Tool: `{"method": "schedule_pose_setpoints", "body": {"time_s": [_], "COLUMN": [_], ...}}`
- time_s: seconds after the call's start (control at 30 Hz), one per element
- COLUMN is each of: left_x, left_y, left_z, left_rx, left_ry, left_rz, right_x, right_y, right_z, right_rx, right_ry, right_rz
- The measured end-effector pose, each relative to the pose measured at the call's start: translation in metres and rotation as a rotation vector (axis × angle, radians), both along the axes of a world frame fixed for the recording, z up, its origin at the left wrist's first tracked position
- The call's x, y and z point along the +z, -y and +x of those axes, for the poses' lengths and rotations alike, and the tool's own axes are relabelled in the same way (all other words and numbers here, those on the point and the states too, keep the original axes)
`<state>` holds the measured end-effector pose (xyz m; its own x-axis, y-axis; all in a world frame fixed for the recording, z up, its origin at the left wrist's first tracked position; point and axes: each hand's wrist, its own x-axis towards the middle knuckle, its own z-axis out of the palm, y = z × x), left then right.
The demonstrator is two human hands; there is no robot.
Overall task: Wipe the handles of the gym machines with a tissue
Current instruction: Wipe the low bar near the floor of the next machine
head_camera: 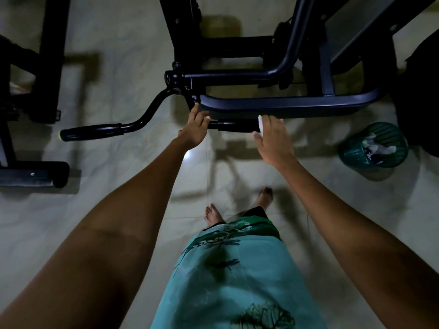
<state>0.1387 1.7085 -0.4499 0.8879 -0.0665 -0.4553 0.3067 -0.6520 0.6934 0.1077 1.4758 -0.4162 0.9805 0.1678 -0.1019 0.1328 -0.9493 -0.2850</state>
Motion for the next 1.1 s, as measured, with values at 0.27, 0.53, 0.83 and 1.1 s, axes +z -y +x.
{"method": "schedule_pose_setpoints", "body": {"time_s": [0.27,0.53,0.83,1.1], "left_x": [0.02,0.026,0.043,0.074], "left_y": [0.013,0.019,0.016,0.025], "left_z": [-0.01,-0.02,-0.037,-0.073], "left_rx": [-0.013,-0.082,-0.237,-0.179], "left_ry": [0.034,0.002,-0.05,-0.038], "left_rz": [0.195,0.223,0.265,0.403], "right_x": [0.006,0.015,0.044,0.072], "right_y": [0.008,-0.003,-0.002,-0.014], "right_z": [0.006,0.016,0.004,-0.017], "right_rx": [-0.55,-1.154,-1.11,-0.691], "right_ry": [-0.249,-0.602,-0.747,-0.709], "right_rz": [0.697,1.698,1.554,1.01]}}
